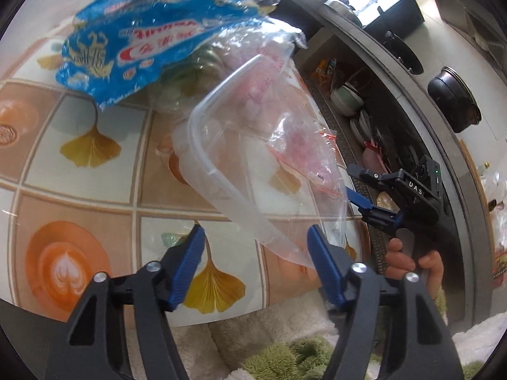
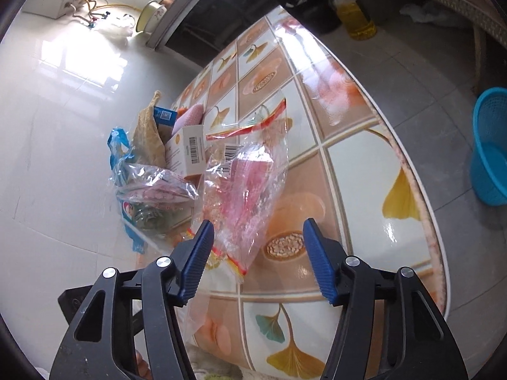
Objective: Collect trash
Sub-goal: 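Grasp the clear plastic container rim with the left tool while the right tool grasps the pink-striped zip bag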
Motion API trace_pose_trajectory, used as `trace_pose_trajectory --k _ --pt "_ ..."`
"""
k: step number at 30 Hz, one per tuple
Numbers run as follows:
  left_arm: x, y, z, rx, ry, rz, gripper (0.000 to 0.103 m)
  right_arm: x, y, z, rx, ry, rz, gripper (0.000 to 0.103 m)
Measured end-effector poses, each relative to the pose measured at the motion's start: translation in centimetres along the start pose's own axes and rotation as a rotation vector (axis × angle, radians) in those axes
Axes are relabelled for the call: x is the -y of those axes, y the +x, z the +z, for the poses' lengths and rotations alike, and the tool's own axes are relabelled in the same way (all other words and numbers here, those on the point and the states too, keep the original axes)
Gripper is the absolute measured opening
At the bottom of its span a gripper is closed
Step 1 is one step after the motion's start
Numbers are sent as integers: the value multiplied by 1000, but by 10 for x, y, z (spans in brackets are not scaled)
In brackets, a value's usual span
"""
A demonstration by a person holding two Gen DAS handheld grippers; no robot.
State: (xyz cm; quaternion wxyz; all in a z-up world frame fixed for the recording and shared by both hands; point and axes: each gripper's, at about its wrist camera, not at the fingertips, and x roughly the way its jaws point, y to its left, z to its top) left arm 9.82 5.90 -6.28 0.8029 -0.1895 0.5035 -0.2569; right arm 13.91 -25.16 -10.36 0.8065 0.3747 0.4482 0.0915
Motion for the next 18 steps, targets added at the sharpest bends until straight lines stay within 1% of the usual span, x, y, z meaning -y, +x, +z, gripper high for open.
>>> trace_pose_trajectory --k 3,4,6,7,9,11,12,15,16,18 --pt "4 3 2 -8 23 9 52 0 6 5 -2 8 15 55" --pt "5 4 2 -11 28 13 50 0 9 6 -6 9 18 52" --pt "6 5 2 -19 28 21 42 -1 15 10 -15 7 19 48" --pt "6 8 2 -26 26 28 39 -2 17 10 -17 5 18 46" --pt "4 12 2 -35 18 35 29 -5 20 10 -22 0 8 41" --pt "2 14 3 -43 7 40 25 -6 23 10 -30 0 1 31" --pt "0 14 3 -45 3 39 22 -6 24 10 -32 3 -2 29" --pt "-1 13 3 -43 -6 39 20 -6 25 8 -33 9 -5 22" --pt "-1 12 3 -40 -5 39 19 -5 26 8 -36 16 -7 17" --pt "-1 8 3 -29 -1 37 16 -2 27 7 -43 34 4 12"
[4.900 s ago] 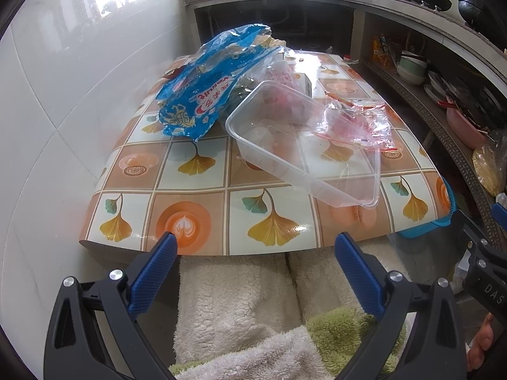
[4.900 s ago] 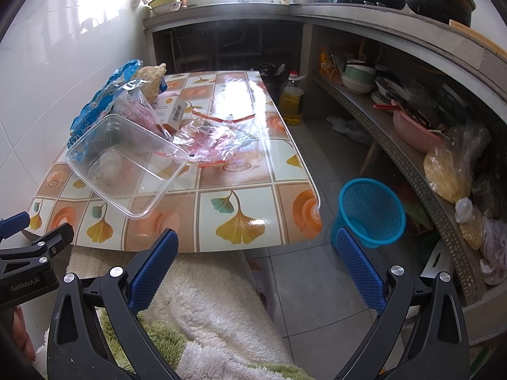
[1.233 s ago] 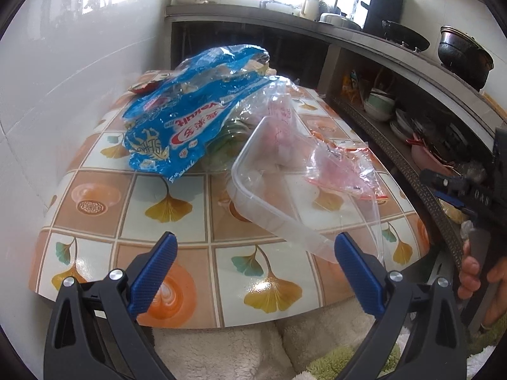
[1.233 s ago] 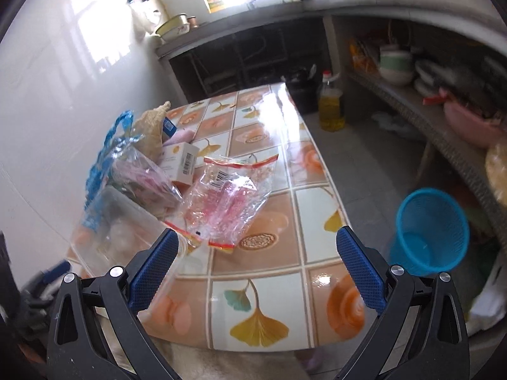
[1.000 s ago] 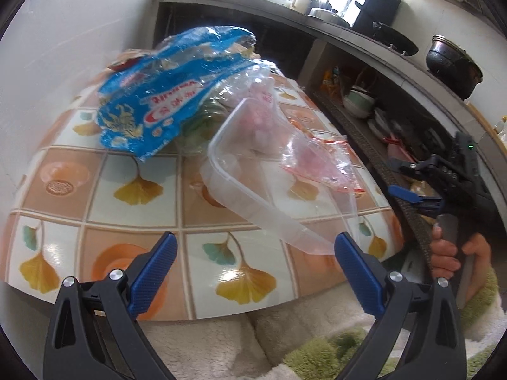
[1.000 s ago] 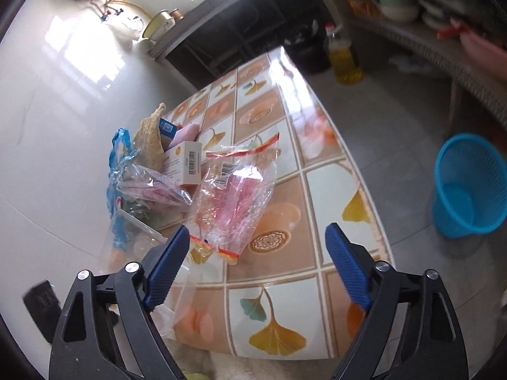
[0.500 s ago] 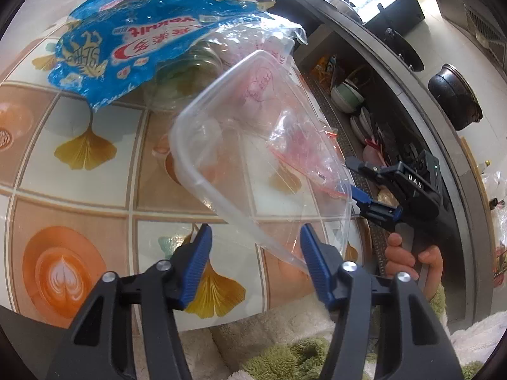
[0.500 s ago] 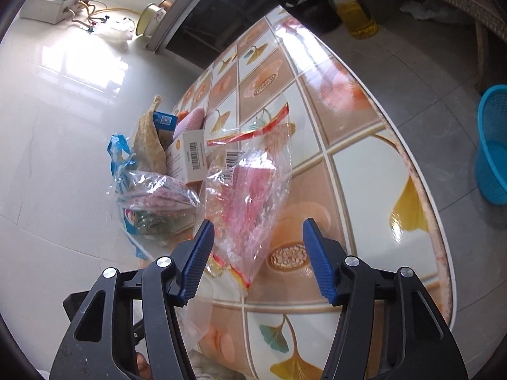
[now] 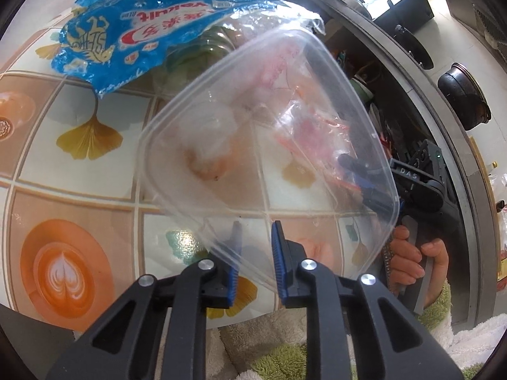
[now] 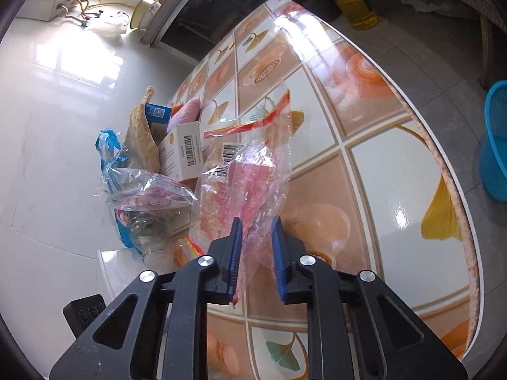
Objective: Collect trash
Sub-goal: 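Grasp the clear plastic container rim with the left tool while the right tool grasps the pink-striped zip bag, then carry the container and zip bag to the blue wastebasket and release both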
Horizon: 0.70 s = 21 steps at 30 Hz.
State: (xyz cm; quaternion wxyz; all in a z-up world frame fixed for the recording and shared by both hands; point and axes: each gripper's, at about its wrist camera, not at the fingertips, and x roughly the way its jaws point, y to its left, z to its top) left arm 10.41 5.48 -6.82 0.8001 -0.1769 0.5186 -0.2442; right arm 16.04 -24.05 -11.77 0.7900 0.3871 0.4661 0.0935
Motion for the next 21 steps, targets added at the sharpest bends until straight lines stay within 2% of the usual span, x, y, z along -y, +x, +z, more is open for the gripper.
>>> trace_pose_trajectory --k 5,14,21 --pt "-4 -8 -3 16 1 9 14 5 -7 -3 10 30 40 4" --pt "-7 -25 -11 52 12 22 7 5 -45 -4 107 9 45 1" --pt "6 -34 -7 91 37 37 3 7 -69 -9 161 4 49 1"
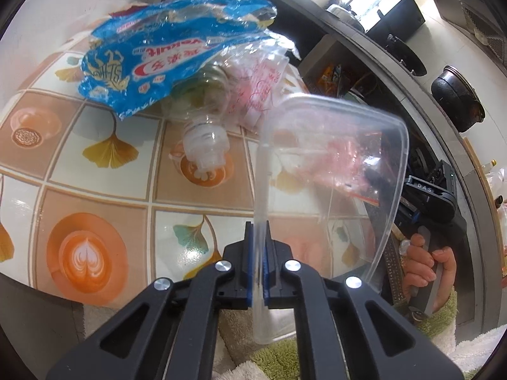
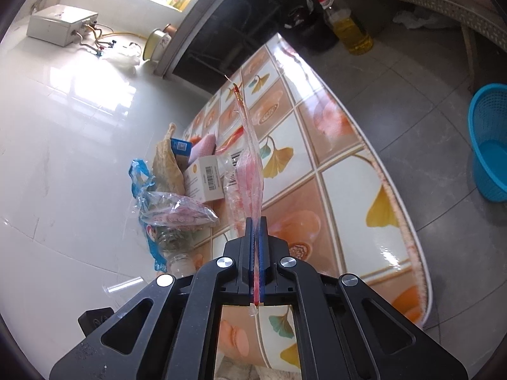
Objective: Collect trash
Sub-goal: 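Carry the container and zip bag to the blue wastebasket and release both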
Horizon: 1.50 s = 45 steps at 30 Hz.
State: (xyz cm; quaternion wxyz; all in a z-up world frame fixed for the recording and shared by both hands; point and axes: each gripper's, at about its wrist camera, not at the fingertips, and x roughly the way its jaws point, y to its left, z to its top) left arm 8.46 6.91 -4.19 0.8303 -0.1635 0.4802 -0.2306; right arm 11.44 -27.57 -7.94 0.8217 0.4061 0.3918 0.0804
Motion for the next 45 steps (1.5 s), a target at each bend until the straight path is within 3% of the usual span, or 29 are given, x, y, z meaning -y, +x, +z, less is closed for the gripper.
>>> trace_pose_trajectory --k 10,25,31,39,45 --pt "12 -12 0 36 25 -12 3 -3 -36 2 87 -32 3 0" --pt "51 -26 -3 76 115 -135 3 3 -66 1 167 -39 34 0" --pt "74 -16 2 50 160 -174 3 17 -87 1 218 -16 36 0" --pt "120 14 28 -12 246 -165 3 50 -124 3 315 53 6 0" --pt "172 55 56 -89 370 -161 3 89 -152 -2 400 138 -52 0"
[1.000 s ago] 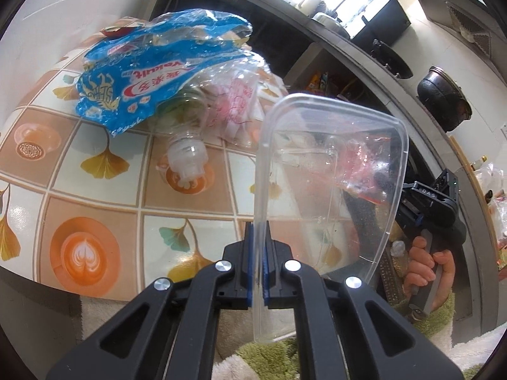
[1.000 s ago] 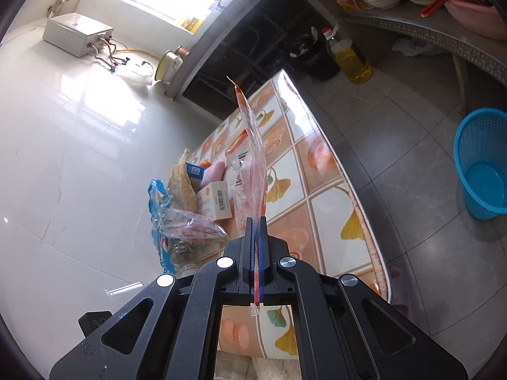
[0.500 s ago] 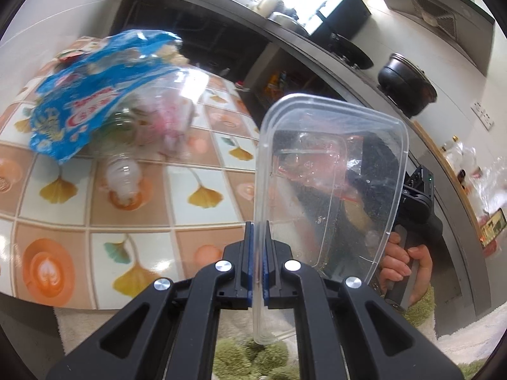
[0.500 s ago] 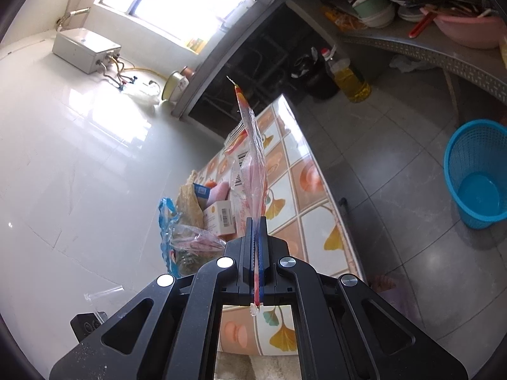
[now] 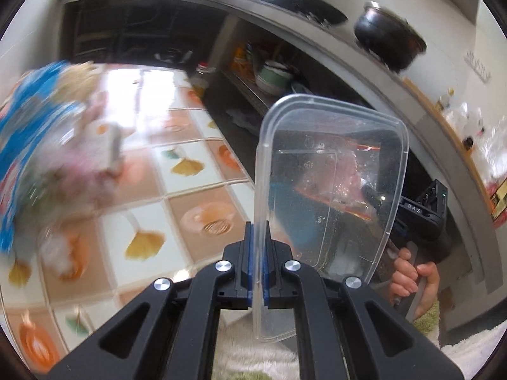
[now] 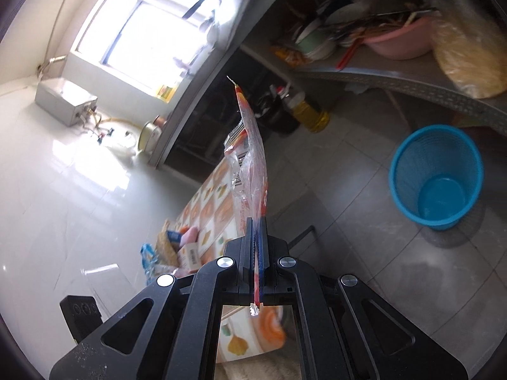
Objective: Collect trash
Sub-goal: 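Carry the container and zip bag to the blue wastebasket and release both, then move both open tools back over the table toward the blue Yakult bag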
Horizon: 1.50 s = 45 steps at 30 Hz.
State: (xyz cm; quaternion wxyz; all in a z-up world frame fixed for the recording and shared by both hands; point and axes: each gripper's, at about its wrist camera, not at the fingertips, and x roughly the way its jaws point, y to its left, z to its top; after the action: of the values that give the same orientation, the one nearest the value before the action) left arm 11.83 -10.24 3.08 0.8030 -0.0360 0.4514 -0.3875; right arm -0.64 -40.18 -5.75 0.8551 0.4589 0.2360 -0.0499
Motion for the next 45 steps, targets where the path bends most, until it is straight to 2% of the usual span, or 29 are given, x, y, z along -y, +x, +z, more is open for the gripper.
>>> trace_pose_trajectory --k 7,12,16,22,24,28,32,34,35,36,38,40,41,45 --pt "42 77 56 -135 161 15 3 53 -19 12 88 55 -169 0" --pt "73 168 90 -288 282 63 3 86 -12 17 110 65 -329 0" --pt "96 243 102 -412 354 107 3 114 0 21 98 40 -459 0" --pt "118 355 108 -602 401 177 3 147 29 26 53 17 -586 0" --pt "121 387 106 -637 411 214 4 157 42 31 40 5 -624 0" --pt "136 441 106 -665 421 257 4 171 64 37 9 4 -677 0" --pt "153 479 107 -634 402 265 6 179 78 45 21 0 -724 1" --pt "158 486 104 -620 396 275 17 186 89 51 20 -2 -725 6" --pt "161 489 104 -616 385 280 33 188 92 52 19 -5 -738 8" --pt "163 487 103 -608 381 284 43 189 96 53 13 -11 -746 12" --pt "168 477 107 -560 378 272 49 188 97 54 11 -28 -768 31" --pt "173 464 111 -533 386 251 55 182 91 51 31 -44 -770 38" --pt "175 455 117 -511 383 238 56 180 91 50 36 -47 -770 41" --pt "179 411 135 -445 351 177 61 171 73 43 53 -53 -754 42"
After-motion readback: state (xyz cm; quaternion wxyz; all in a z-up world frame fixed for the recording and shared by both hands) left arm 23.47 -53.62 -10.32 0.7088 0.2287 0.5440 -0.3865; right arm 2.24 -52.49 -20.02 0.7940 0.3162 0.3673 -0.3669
